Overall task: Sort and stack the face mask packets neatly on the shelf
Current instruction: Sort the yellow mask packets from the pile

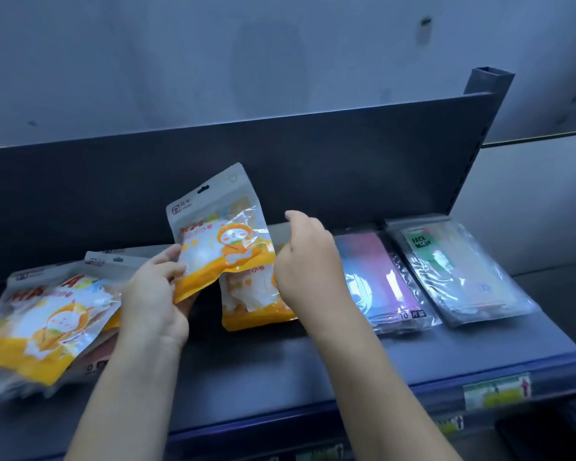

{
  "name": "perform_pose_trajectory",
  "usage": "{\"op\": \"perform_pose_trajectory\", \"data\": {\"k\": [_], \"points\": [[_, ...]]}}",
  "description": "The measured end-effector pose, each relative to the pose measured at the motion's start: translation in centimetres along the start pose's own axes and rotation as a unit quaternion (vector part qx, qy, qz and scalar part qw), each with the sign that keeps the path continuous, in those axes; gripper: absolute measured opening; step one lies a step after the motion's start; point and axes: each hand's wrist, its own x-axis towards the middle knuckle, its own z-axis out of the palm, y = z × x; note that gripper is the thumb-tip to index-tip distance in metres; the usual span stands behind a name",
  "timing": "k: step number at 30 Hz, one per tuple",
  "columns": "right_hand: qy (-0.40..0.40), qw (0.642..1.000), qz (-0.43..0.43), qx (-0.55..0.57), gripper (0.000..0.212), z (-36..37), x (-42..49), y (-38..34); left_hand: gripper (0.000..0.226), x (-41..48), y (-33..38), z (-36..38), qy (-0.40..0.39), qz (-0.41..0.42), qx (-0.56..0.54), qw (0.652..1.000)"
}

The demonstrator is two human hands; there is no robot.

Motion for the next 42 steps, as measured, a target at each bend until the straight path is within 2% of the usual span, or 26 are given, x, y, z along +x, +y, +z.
{"op": "perform_pose_trajectory", "data": {"k": [2,4,8,11,16,19,21,23,25,31,35,42], "points": [[-0.058,0.993,0.048,0.086,0.032,-0.6,-0.1,-0.4,0.037,-0.9,-0.5,0.7,-0.017,0.022,0.029,0.999],[-0.058,0.985,0.084,0.140,0.035,-0.8,-0.3,-0.5,0.031,-1.6,-1.5,1.2,-0.023,0.068,0.067,0.995],[-0.021,0.988,0.103,0.117,0.038,-1.2,-0.5,0.6,0.024,-2.9,-3.1,1.6,-0.057,0.140,0.174,0.973],[-0.013,0.986,0.143,0.081,0.023,-1.1,-0.2,1.8,0.023,-3.1,-4.0,1.4,-0.082,0.145,0.256,0.952],[-0.051,0.982,0.181,0.013,0.021,-0.6,0.3,3.1,0.029,-2.5,-4.2,0.3,-0.125,0.144,0.339,0.921],[-0.058,0.981,0.183,-0.015,0.019,-0.4,0.3,3.3,0.053,-2.1,-4.2,-0.4,-0.163,0.167,0.404,0.884],[-0.055,0.981,0.180,-0.038,0.019,-0.2,0.2,3.2,0.090,-1.9,-4.0,-0.8,-0.203,0.160,0.460,0.849],[-0.047,0.982,0.176,-0.052,0.018,0.0,0.3,3.0,0.119,-1.8,-4.0,-1.3,-0.242,0.151,0.528,0.800],[-0.043,0.982,0.175,-0.060,0.019,0.0,0.3,2.9,0.127,-1.9,-4.3,-1.8,-0.253,0.178,0.566,0.764],[-0.051,0.981,0.177,-0.052,0.020,0.0,0.7,2.9,0.096,-1.4,-4.4,-2.5,-0.217,0.311,0.551,0.744],[-0.050,0.981,0.182,-0.043,0.016,-0.3,0.9,2.4,0.077,-1.3,-4.5,-2.3,-0.209,0.366,0.543,0.726],[-0.057,0.980,0.186,-0.038,0.024,-0.2,1.2,2.1,0.076,-1.0,-4.8,-2.2,-0.165,0.393,0.601,0.676]]}}
